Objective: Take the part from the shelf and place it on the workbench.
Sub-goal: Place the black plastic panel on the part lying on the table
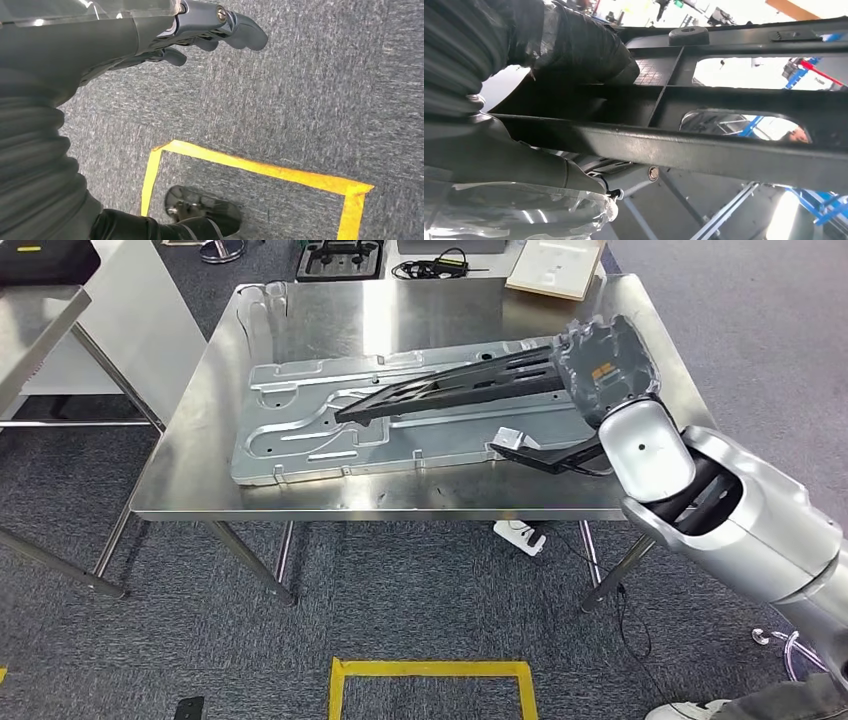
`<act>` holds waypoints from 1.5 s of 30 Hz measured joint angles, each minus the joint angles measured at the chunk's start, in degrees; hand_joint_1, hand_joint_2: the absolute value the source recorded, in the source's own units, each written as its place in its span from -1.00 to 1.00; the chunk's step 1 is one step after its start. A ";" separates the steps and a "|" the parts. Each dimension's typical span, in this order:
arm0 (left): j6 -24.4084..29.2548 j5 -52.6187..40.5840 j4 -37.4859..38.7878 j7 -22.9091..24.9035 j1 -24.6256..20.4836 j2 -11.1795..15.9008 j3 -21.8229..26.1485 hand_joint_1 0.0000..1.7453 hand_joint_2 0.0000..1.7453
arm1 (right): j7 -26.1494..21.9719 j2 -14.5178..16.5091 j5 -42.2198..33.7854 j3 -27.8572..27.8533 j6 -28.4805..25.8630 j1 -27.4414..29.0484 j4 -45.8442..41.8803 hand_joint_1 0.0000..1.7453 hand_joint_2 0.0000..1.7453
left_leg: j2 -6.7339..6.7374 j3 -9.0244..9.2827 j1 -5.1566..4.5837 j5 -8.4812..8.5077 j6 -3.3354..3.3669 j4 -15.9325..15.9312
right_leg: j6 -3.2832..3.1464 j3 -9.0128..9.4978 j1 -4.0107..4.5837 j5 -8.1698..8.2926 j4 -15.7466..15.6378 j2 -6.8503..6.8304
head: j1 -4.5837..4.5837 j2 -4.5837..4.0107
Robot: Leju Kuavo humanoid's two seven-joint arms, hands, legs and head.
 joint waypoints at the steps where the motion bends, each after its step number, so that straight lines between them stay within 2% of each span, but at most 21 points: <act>1: 0.01 0.01 0.00 -0.01 -0.01 0.03 0.00 -1.00 1.00 | -0.02 -0.32 0.04 -0.15 -0.08 0.25 0.00 1.00 1.00 | -0.01 1.68 -0.07 2.28 0.35 -3.99 | 0.06 0.25 0.01 -0.14 -0.03 0.04 | 0.01 0.00; 3: 0.03 0.03 0.00 -0.03 -0.07 0.19 -0.02 -1.00 1.00 | -0.05 -1.02 0.11 -0.60 -0.29 0.68 0.01 1.00 1.00 | -0.03 4.87 -0.41 4.68 1.12 -10.70 | 0.40 0.50 0.13 -0.35 -0.11 0.11 | 0.04 0.01; 4: 0.04 0.04 0.00 -0.05 -0.12 0.26 -0.03 -1.00 1.00 | -0.07 -1.41 0.15 -0.79 -0.37 0.95 0.01 1.00 1.00 | -0.04 5.65 -0.60 4.89 1.41 -12.38 | 0.64 0.50 0.12 -0.36 -0.19 0.13 | 0.05 0.01; 8: 0.14 0.13 0.00 -0.28 -0.17 0.33 -0.05 -1.00 1.00 | -0.03 -2.86 0.41 -1.42 -0.69 2.23 0.00 1.00 1.00 | 0.14 6.73 -0.48 5.16 2.22 -14.30 | 1.82 0.45 0.07 -0.82 0.06 0.01 | 0.10 0.00; 10: 0.24 0.29 0.00 -0.39 -0.22 0.32 -0.06 -1.00 1.00 | 0.17 -3.69 0.82 -1.93 -0.70 3.05 -0.08 1.00 1.00 | 0.28 7.36 -0.23 5.46 2.73 -15.12 | 2.17 -1.59 0.11 -3.43 4.64 -0.18 | 0.20 0.00; 12: 0.33 0.49 0.00 -0.32 -0.29 0.31 -0.07 -1.00 1.00 | 0.64 -4.68 1.17 -2.29 -0.42 4.27 -0.15 1.00 1.00 | 0.18 7.44 -0.22 5.33 3.05 -15.06 | 2.45 -5.12 0.07 -6.37 11.58 -0.20 | 0.24 0.00; 13: 0.36 0.57 0.00 -0.23 -0.24 0.30 -0.07 -1.00 1.00 | 0.92 -5.26 1.25 -2.48 -0.25 5.02 -0.14 1.00 1.00 | 0.11 7.45 -0.21 5.21 3.09 -14.93 | 2.59 -6.34 -0.03 -6.72 13.67 -0.21 | 0.25 0.00; 14: 0.36 0.62 0.00 -0.10 -0.16 0.28 -0.07 -1.00 1.00 | 1.15 -5.79 1.21 -2.72 -0.14 5.65 -0.11 1.00 1.00 | 0.05 7.46 -0.19 5.03 3.03 -14.73 | 2.73 -6.61 -0.18 -5.96 13.71 -0.22 | 0.25 0.00; 17: 0.40 0.63 0.00 0.38 -0.06 0.20 -0.07 -1.00 1.00 | 1.62 -7.12 0.26 -3.80 -0.81 6.82 0.09 1.00 1.00 | -0.07 7.29 -0.16 4.02 2.29 -13.41 | 3.08 -2.59 -0.61 -0.95 4.75 -0.34 | 0.25 0.01; 19: 0.44 0.47 0.00 0.75 -0.14 0.22 -0.07 -1.00 1.00 | 1.80 -7.60 -1.41 -4.78 -2.49 7.92 0.28 1.00 1.00 | -0.15 6.91 -0.35 3.44 1.68 -12.44 | 2.66 -0.79 -0.56 -0.05 1.05 -0.24 | 0.14 0.01; 22: 0.45 0.25 0.00 1.10 -0.14 0.24 -0.09 -1.00 1.00 | 1.34 -7.91 -4.08 -6.51 -6.74 10.65 0.74 1.00 1.00 | -0.19 6.67 -0.33 3.18 1.11 -12.14 | 1.59 -0.74 -0.40 -0.15 0.82 -0.11 | -0.01 0.00; 24: 0.45 0.24 0.00 1.02 -0.18 0.25 -0.09 -1.00 1.00 | 0.40 -7.92 -5.22 -7.56 -9.70 11.98 1.06 1.00 1.00 | -0.12 5.79 -0.20 1.67 0.60 -10.08 | 1.06 -0.62 -0.58 -0.08 0.64 -0.15 | -0.21 0.00; 27: 0.30 0.19 0.00 0.35 -0.38 0.27 -0.12 -1.00 1.00 | -2.54 -7.72 -4.86 -8.63 -13.32 13.69 1.67 1.00 1.00 | -0.06 0.95 -0.07 -2.84 -0.08 -0.15 | 0.67 -0.53 -0.50 -0.18 0.58 -0.26 | -0.46 0.00; 29: 0.03 0.09 0.00 -0.34 -0.35 0.28 -0.13 -1.00 1.00 | -4.99 -7.35 -2.65 -8.68 -15.08 14.64 2.29 1.00 1.00 | -0.07 -1.04 -0.08 -2.93 0.00 3.17 | 0.51 -0.46 -0.25 -0.27 0.58 -0.28 | -0.46 0.00; 30: -0.09 0.07 0.00 -0.64 -0.36 0.30 -0.13 -1.00 1.00 | -5.97 -7.12 -1.31 -8.64 -15.74 14.93 2.57 1.00 1.00 | -0.07 -0.51 -0.15 -1.45 0.27 1.65 | 0.44 -0.37 -0.11 -0.32 0.58 -0.26 | -0.44 0.00; 32: -0.20 0.04 0.00 -0.96 -0.47 0.48 -0.13 -1.00 1.00 | -7.38 -6.53 1.50 -8.61 -16.70 15.17 2.97 1.00 1.00 | -0.07 2.80 -0.51 2.46 1.31 -5.71 | 0.32 -0.07 0.10 -0.44 0.53 -0.25 | -0.40 0.00; 34: -0.20 0.04 0.00 -1.06 -0.62 0.75 -0.16 -1.00 1.00 | -8.27 -5.83 4.28 -8.54 -17.14 15.21 3.15 1.00 1.00 | -0.08 5.54 -0.99 4.14 2.20 -11.45 | 0.49 0.01 0.18 -0.47 0.40 -0.24 | -0.35 0.00; 36: -0.11 0.04 0.00 -1.04 -0.74 0.87 -0.22 -1.00 1.00 | -8.80 -5.03 6.88 -8.42 -17.26 15.42 3.09 1.00 1.00 | -0.11 6.17 -1.29 4.01 2.53 -12.77 | 0.98 0.05 0.06 -0.36 0.10 -0.23 | -0.32 0.00; 39: 0.23 0.11 0.00 -0.85 -0.70 0.87 -0.31 -1.00 1.00 | -9.45 -3.84 10.55 -8.34 -17.75 15.65 2.09 1.00 1.00 | 0.05 7.42 -0.83 4.85 2.99 -14.62 | 1.77 -0.19 0.14 -1.25 1.05 -0.42 | -0.22 0.01; 43: 0.56 0.15 0.00 -0.72 -0.82 0.75 -0.42 -1.00 1.00 | -11.45 -2.21 15.03 -7.98 -18.73 15.57 0.01 1.00 1.00 | 0.12 7.99 -0.63 4.93 3.37 -15.12 | 2.43 -5.86 -0.02 -6.56 12.70 -0.55 | -0.10 0.00; 45: 0.67 0.17 0.00 -0.74 -0.78 0.68 -0.44 -1.00 1.00 | -12.98 -1.27 17.34 -7.43 -18.45 15.38 -1.21 1.00 1.00 | 0.05 7.99 -0.45 4.51 3.13 -14.61 | 2.82 -6.51 -0.34 -5.37 13.42 -0.57 | -0.10 0.00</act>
